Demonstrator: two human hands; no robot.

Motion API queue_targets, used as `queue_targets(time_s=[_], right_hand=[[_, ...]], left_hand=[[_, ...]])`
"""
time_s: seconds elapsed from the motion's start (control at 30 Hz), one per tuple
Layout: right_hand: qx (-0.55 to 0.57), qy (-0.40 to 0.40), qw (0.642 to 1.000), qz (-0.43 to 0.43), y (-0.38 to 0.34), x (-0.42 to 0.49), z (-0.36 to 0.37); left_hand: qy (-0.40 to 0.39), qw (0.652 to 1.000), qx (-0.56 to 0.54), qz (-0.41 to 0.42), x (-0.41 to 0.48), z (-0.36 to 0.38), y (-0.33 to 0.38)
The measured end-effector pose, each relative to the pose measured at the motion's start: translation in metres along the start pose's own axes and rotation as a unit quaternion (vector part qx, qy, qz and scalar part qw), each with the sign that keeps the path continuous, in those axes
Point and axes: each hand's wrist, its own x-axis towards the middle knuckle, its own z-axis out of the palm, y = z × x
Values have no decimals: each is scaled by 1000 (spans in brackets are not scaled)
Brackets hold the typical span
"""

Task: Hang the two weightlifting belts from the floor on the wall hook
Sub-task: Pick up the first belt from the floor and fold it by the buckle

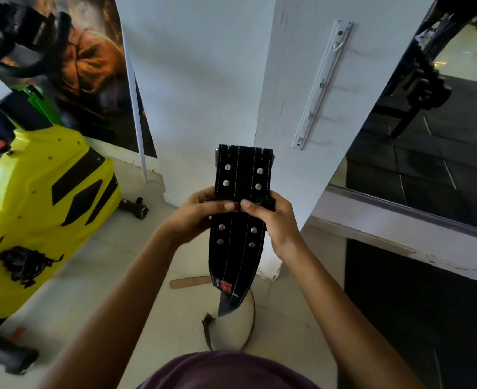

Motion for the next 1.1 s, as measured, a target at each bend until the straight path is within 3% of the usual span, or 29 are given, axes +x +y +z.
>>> queue_targets(time_s=[0.17, 0.27, 0.4, 0.5, 0.6, 0.77, 1.1], right_hand=[[3, 8, 1000, 7, 6, -3, -5], [10, 16, 1000, 17, 11, -5, -6], [9, 12, 1000, 27, 10, -8, -8], [6, 11, 1000, 22, 1, -7, -8], [22, 2, 1000, 17, -1, -11, -9], [0, -5, 1000, 8, 13, -26, -8], [56, 39, 997, 28, 14, -19, -16]], left_hand=[[34, 989, 141, -32, -22, 9, -56], [46, 986, 155, -35, -30, 17, -69], [88, 986, 138, 38, -23, 11, -29], [57, 986, 142, 64, -13, 9, 7], [8, 997, 58, 45, -2, 12, 29], [103, 992, 66, 41, 29, 26, 38], [-9, 988, 149, -43, -28, 13, -58]])
